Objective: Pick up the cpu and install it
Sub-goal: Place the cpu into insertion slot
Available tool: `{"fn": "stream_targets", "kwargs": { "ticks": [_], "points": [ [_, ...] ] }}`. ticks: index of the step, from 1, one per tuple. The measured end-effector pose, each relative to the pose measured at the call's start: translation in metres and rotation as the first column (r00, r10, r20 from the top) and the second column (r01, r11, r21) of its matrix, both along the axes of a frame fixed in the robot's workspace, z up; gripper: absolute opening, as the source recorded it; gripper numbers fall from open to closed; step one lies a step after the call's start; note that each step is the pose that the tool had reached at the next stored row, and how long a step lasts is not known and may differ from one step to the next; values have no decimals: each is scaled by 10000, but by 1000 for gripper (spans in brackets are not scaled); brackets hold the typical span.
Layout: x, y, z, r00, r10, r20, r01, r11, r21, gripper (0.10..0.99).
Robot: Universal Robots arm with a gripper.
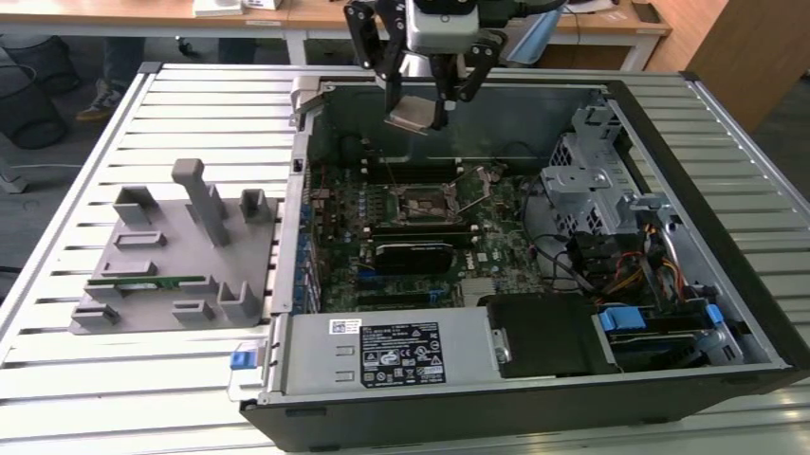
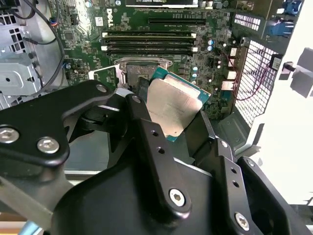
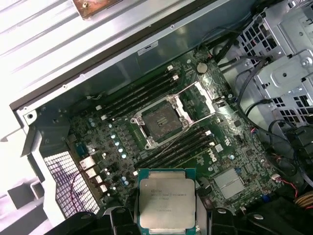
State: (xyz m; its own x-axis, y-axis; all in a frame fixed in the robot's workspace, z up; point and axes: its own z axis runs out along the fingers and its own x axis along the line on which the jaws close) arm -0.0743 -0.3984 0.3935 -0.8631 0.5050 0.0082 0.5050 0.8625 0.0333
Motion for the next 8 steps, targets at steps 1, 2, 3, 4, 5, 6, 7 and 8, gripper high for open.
{"fn": "stream_targets", "kwargs": {
  "ticks": [1, 2, 3, 4, 5, 6, 7, 8],
  "points": [
    [0, 3, 0, 10000, -66, 0, 66, 10000, -1, 545],
    [0, 5, 0, 9999, -134, 0, 134, 9999, -3, 545],
    [0, 7, 0, 9998, -207, 0, 207, 9998, -4, 545],
    [0, 9, 0, 9996, -276, 0, 276, 9996, -6, 545],
    [0, 11, 0, 9994, -344, 0, 344, 9994, -6, 545],
    [0, 13, 0, 9992, -411, 0, 411, 9992, -7, 545],
    [0, 14, 0, 9989, -478, 0, 478, 9989, -8, 545],
    [0, 16, 0, 9985, -546, 0, 546, 9985, -9, 545]
  ]
}}
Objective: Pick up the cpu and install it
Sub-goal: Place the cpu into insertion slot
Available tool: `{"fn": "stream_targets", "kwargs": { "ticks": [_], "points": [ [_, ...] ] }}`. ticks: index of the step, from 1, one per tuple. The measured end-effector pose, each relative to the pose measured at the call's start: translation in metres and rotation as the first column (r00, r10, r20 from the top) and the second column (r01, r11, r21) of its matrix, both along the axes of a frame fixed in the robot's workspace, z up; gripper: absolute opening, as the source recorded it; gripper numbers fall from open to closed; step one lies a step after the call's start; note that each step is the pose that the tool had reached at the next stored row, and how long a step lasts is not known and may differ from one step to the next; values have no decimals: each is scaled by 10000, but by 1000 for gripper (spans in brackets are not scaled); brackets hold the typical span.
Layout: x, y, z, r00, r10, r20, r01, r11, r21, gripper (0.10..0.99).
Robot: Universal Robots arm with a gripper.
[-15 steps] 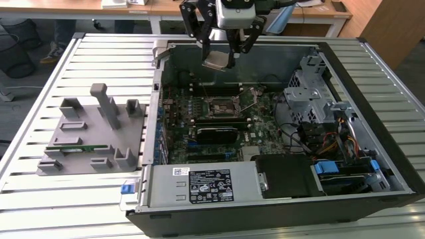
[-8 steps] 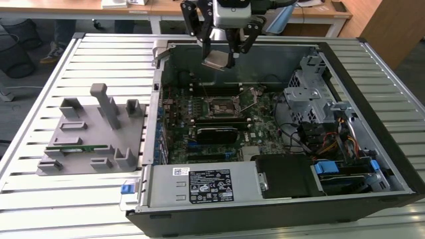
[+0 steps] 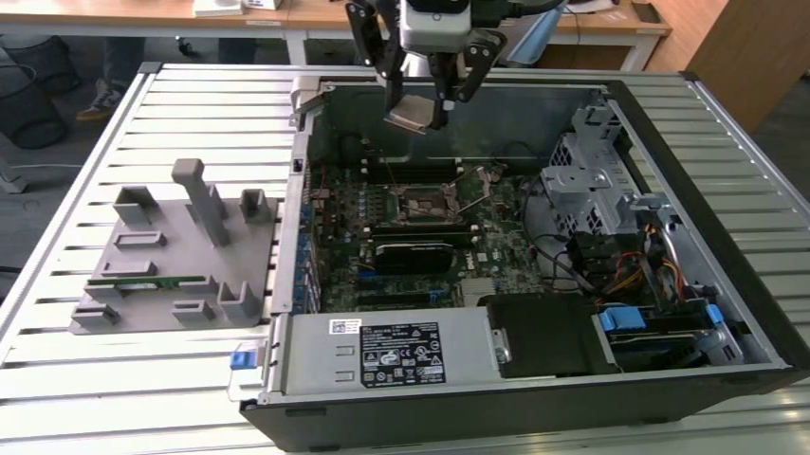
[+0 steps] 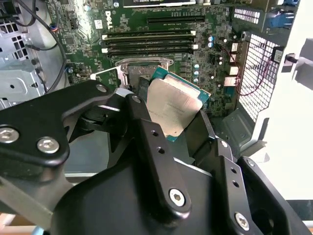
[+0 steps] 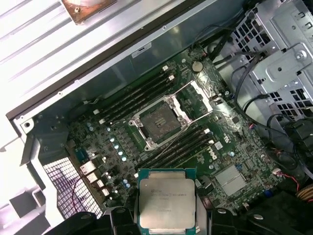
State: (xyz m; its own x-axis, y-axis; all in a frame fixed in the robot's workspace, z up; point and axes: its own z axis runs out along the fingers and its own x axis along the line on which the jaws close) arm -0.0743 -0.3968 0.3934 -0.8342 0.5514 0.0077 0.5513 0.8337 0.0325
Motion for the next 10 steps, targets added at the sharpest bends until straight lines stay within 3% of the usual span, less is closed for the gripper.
{"fn": "stream_targets", "kwargs": {
  "ticks": [10],
  "points": [
    [0, 17, 0, 9976, -696, 1, 696, 9976, -16, 545]
  ]
}}
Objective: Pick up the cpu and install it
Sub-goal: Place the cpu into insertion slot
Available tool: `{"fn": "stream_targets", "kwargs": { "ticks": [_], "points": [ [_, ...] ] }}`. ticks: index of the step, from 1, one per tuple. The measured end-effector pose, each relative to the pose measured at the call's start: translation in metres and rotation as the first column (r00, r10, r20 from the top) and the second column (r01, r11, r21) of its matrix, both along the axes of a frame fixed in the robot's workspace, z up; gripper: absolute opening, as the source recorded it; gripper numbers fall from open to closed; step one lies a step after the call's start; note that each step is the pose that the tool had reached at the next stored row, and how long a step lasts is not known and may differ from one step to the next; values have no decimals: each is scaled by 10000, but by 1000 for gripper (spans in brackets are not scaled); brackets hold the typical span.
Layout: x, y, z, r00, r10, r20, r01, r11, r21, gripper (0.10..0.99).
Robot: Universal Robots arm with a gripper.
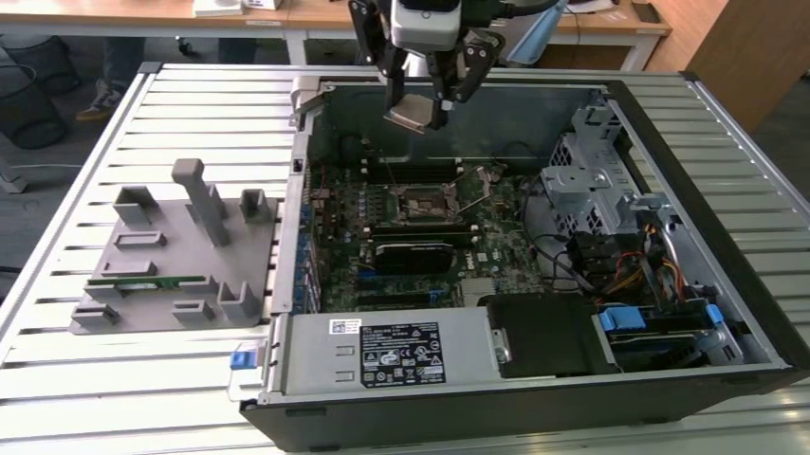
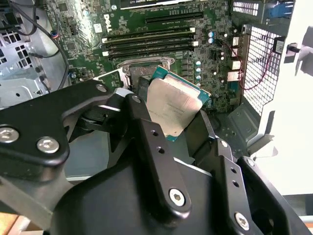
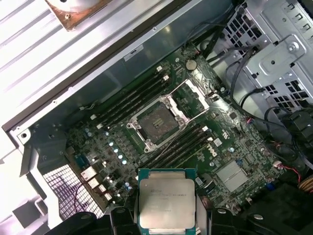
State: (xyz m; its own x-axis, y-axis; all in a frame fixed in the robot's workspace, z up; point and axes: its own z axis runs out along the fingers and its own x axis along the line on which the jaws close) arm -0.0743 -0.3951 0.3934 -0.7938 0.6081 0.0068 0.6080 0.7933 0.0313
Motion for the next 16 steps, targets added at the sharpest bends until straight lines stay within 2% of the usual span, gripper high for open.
{"fn": "stream_targets", "kwargs": {
  "ticks": [7, 16],
  "points": [
    [0, 16, 0, 9981, -610, 1, 610, 9981, -19, 545],
    [0, 33, 0, 9909, -1343, 3, 1343, 9909, -50, 545]
  ]
}}
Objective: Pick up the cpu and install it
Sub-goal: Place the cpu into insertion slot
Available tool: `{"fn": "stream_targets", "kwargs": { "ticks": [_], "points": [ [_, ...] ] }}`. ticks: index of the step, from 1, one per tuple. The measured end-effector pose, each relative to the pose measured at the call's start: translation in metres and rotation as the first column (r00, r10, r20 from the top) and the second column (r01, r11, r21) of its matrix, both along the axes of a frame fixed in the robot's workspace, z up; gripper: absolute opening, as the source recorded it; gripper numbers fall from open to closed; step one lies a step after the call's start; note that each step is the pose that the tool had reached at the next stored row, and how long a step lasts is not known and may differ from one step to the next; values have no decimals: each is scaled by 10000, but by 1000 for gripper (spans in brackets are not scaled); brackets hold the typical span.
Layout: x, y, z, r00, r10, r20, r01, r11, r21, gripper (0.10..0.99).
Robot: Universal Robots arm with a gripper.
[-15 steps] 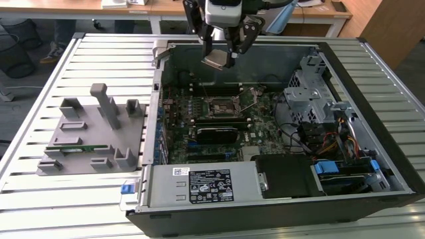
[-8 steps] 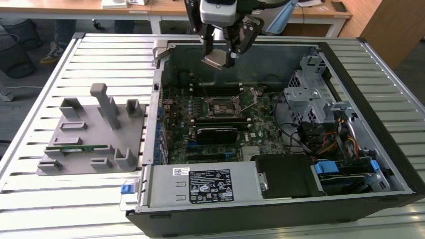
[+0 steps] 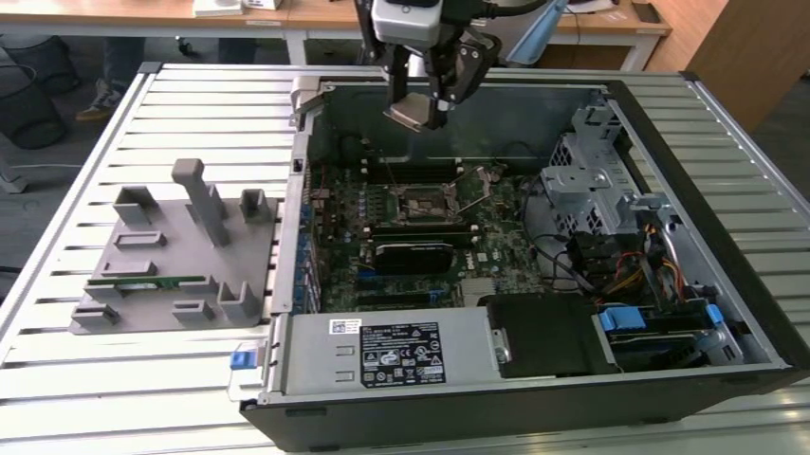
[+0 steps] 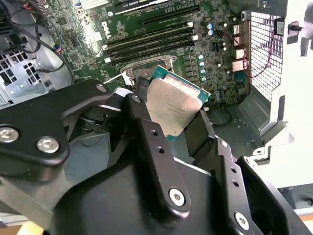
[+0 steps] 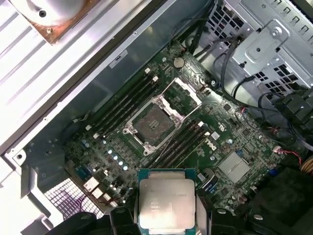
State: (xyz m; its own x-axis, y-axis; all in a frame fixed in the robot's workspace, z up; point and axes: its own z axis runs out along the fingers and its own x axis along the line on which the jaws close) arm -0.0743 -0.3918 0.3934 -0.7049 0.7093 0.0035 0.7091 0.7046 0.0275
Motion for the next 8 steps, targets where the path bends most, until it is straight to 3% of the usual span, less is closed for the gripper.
{"fn": "stream_targets", "kwargs": {
  "ticks": [8],
  "points": [
    [0, 16, 0, 9980, -633, 0, 633, 9980, -21, 545]
  ]
}}
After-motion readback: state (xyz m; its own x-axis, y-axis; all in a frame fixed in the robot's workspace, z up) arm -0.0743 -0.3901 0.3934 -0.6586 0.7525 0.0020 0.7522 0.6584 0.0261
